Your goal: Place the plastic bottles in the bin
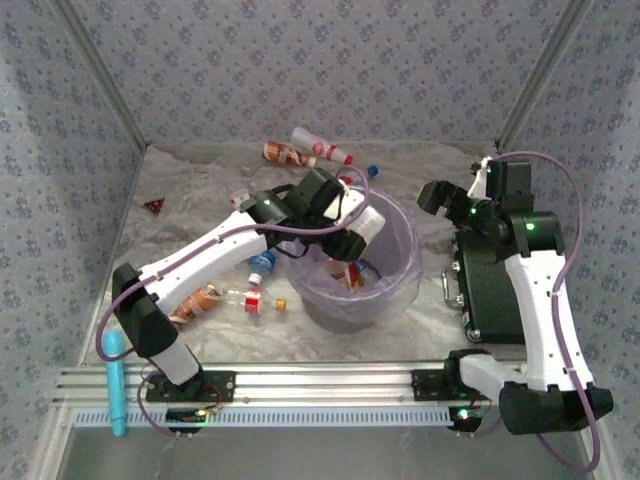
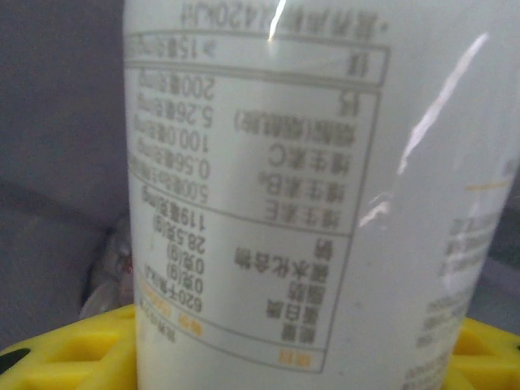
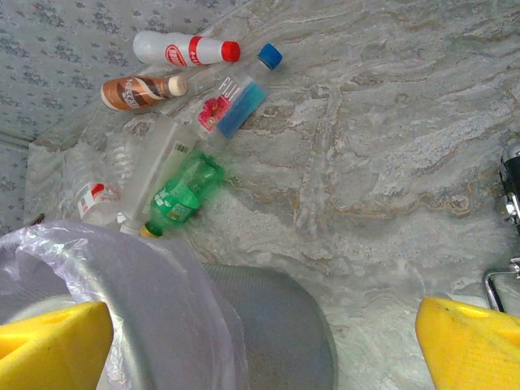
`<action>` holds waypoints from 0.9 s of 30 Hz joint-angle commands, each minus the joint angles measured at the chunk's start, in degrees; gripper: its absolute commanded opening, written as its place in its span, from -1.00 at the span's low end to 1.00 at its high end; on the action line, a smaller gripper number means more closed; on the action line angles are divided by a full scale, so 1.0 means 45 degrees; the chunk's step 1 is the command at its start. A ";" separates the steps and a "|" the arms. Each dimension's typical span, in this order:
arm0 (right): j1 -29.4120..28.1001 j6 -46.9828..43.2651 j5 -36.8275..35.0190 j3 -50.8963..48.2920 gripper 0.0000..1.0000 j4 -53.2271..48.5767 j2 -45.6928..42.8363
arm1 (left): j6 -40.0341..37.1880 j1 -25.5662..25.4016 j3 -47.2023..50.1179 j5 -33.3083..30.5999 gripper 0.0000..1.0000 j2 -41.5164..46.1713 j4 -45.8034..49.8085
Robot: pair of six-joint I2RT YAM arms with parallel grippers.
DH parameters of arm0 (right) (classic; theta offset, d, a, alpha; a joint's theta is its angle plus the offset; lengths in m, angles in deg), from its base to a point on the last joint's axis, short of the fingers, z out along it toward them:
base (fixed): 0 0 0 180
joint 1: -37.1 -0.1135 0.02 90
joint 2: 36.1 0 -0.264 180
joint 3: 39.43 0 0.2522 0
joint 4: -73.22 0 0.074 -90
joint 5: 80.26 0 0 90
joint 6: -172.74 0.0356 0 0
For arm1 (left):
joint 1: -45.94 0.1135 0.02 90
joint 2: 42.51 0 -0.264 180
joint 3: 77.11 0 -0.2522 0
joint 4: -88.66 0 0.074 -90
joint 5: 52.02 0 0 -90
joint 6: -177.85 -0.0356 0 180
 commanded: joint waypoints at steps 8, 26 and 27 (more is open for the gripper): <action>0.0121 -0.0444 -0.0259 -0.0087 0.95 -0.0156 -0.0163 | -0.0369 -0.0416 0.0858 0.0770 -0.09 -0.1095 -0.0036; 0.0151 -0.0502 -0.0238 -0.0124 0.94 -0.0092 -0.0109 | -0.0882 -0.0417 0.0088 0.0483 0.90 -0.1008 0.0427; 0.0169 -0.0501 -0.0231 -0.0134 0.94 -0.0095 -0.0108 | -0.0879 -0.0419 0.0017 0.0446 0.90 -0.0890 0.0434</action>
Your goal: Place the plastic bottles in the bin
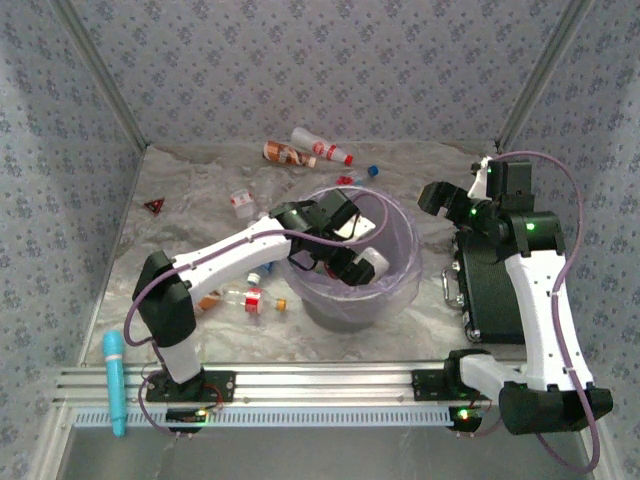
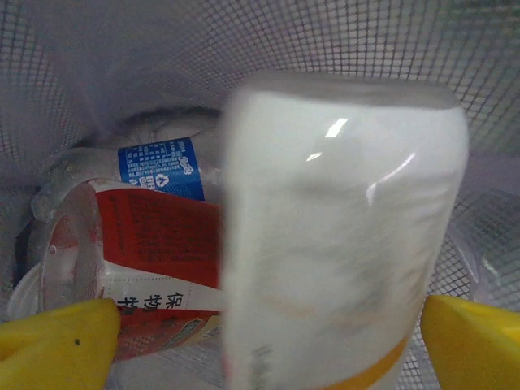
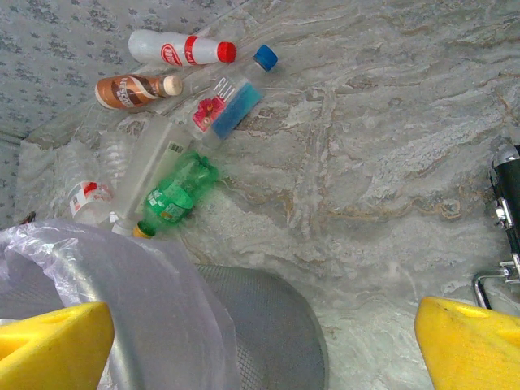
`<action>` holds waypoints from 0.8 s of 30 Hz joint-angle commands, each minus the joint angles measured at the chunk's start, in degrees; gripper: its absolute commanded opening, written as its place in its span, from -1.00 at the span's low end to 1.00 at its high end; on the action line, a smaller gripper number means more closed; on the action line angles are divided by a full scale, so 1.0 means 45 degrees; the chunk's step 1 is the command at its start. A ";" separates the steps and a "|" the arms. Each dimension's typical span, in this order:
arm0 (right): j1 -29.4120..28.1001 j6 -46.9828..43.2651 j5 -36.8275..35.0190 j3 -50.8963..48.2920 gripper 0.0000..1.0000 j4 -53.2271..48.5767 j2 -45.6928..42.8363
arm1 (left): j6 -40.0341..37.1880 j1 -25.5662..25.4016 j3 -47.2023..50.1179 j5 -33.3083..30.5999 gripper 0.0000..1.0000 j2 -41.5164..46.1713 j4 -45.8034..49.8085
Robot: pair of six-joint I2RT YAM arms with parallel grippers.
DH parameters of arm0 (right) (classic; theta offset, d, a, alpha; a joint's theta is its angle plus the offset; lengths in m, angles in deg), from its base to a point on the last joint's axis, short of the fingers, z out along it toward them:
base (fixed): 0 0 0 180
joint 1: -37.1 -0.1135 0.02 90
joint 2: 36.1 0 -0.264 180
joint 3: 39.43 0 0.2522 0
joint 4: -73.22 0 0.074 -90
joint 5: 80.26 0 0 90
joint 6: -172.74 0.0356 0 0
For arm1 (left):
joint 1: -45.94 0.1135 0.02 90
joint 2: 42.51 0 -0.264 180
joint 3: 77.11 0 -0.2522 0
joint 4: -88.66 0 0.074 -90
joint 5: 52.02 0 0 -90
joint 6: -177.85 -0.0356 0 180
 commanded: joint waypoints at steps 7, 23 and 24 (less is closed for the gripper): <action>0.0111 -0.0243 -0.0080 -0.0158 0.94 0.0003 -0.0082 | -0.0592 -0.0038 -0.1775 -0.0382 0.95 0.1829 0.0623; 0.0119 -0.0211 0.0172 -0.0332 0.94 0.0173 -0.0124 | -0.0208 0.4740 -0.1247 -0.0145 1.00 0.6064 0.1449; 0.0113 -0.0211 0.0201 -0.0331 0.94 0.0164 -0.0119 | -0.0167 0.5324 -0.0773 -0.0042 1.00 0.6313 0.1433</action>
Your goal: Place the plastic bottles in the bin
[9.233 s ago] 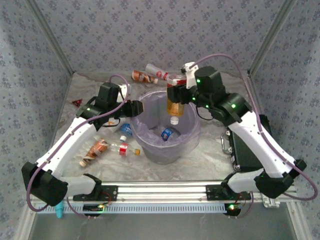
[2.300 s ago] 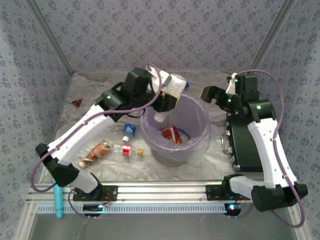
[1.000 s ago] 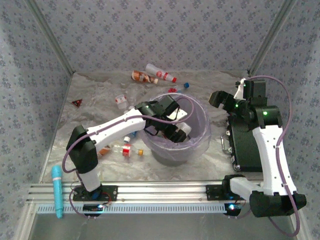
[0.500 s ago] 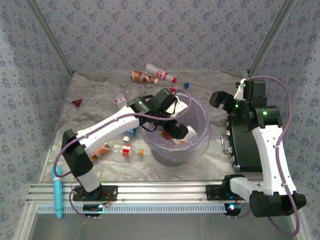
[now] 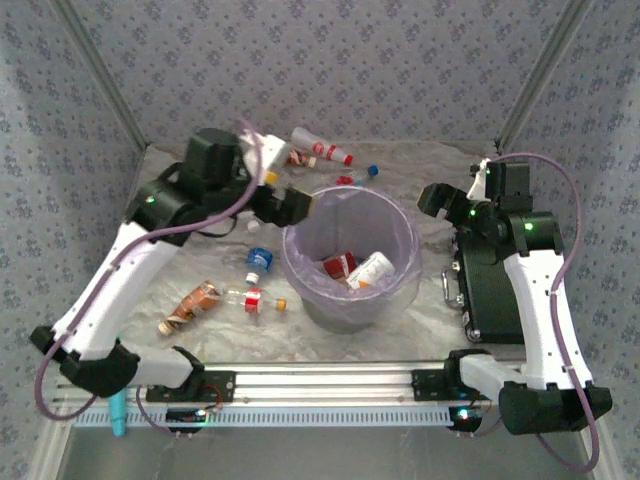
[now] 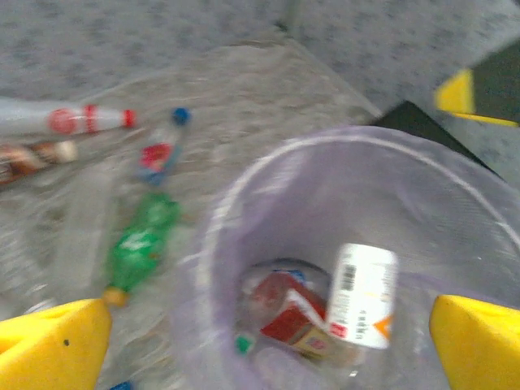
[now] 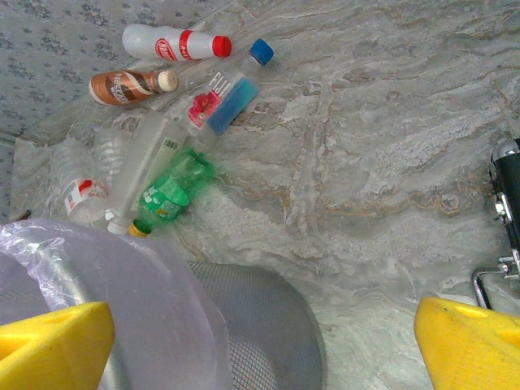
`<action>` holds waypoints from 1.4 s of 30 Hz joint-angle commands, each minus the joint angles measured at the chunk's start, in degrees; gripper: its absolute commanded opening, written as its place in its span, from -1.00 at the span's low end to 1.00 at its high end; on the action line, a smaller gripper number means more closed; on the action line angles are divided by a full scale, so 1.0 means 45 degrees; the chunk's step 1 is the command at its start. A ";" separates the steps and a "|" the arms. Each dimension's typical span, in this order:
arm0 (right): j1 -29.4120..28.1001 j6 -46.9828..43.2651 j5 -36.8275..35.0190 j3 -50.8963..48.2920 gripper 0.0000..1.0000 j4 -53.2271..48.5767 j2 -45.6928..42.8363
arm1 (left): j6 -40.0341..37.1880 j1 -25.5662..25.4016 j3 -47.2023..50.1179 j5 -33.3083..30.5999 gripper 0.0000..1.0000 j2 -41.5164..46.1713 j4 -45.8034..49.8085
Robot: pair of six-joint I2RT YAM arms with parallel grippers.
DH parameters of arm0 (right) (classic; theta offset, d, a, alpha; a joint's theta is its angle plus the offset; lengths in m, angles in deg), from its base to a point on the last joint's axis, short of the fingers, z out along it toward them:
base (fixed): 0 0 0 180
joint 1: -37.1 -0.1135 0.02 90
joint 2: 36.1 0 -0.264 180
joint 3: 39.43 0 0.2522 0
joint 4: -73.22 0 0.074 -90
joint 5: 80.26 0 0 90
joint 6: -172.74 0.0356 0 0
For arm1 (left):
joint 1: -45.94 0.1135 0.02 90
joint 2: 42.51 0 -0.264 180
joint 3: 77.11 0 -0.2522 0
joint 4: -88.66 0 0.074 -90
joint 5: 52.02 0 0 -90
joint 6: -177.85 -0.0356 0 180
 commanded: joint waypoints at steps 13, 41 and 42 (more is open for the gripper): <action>0.0093 -0.0152 0.0206 -0.0168 0.96 0.0003 -0.0100 | 0.1486 0.4765 0.6945 0.1223 0.99 0.0978 -0.1904; 0.0046 -0.0306 0.0220 -0.0248 1.00 -0.0263 0.0018 | 0.1674 0.3118 0.9531 -0.0735 1.00 -0.4696 -0.5762; 0.0072 -0.0314 0.0212 -0.0246 1.00 -0.0263 0.0037 | 0.1686 0.3079 0.9499 -0.0789 0.99 -0.4860 -0.5817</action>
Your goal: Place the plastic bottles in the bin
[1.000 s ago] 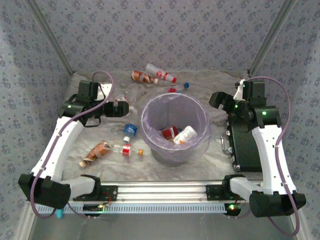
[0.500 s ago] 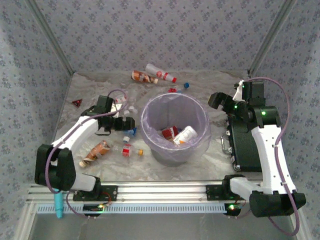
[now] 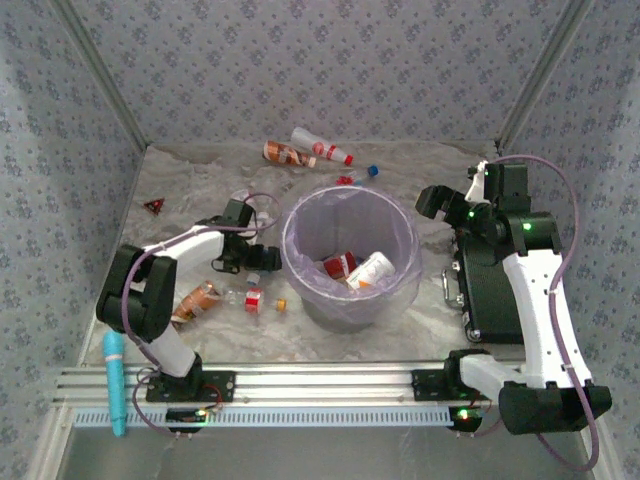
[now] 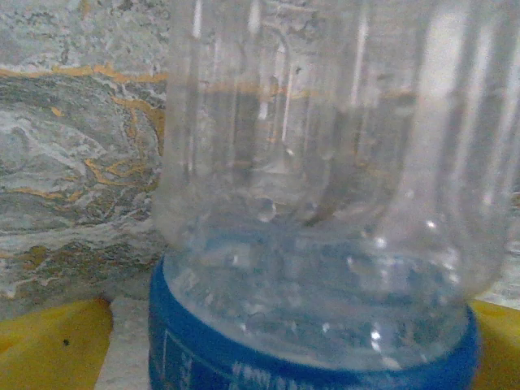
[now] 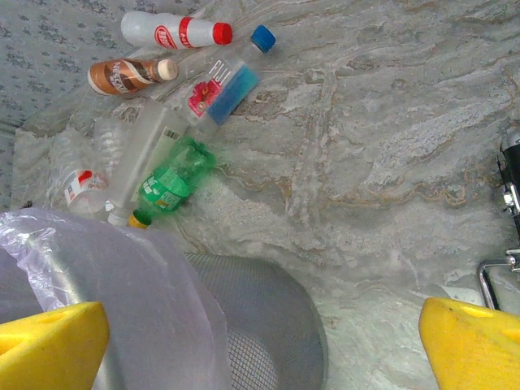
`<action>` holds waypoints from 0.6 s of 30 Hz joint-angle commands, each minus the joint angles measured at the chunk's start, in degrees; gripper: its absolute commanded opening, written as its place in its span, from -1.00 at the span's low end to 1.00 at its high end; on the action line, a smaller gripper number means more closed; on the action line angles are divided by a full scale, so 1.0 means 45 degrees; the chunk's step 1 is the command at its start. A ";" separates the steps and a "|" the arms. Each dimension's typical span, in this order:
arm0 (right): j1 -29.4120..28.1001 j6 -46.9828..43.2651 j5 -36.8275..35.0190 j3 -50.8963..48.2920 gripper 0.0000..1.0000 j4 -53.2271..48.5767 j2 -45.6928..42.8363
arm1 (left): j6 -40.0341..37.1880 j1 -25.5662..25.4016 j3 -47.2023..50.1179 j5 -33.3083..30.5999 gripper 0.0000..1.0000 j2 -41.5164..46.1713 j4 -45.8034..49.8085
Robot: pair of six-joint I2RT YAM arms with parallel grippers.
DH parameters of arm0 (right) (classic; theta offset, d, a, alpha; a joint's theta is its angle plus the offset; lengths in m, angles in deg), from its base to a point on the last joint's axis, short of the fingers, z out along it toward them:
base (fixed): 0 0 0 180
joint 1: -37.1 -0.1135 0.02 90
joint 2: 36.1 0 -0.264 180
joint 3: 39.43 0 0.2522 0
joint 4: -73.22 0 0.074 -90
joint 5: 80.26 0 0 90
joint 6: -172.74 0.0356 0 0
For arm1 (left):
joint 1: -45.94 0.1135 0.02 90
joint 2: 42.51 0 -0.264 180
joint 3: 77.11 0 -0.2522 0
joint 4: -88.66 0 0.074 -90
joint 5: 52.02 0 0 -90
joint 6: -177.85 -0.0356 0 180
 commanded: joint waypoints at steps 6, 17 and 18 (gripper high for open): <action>0.0072 -0.0305 -0.0079 0.0006 1.00 -0.0238 0.0008 | -0.0107 -0.0227 -0.0261 -0.0515 0.83 -0.0858 -0.0361; 0.0070 -0.0245 -0.0085 -0.0069 1.00 -0.0144 0.0033 | -0.0097 -0.0325 -0.0423 -0.0384 0.43 0.0226 0.0057; 0.0079 -0.0245 -0.0078 -0.0055 1.00 -0.0144 0.0032 | -0.0117 -0.0322 -0.0474 -0.0391 0.43 0.0429 0.0193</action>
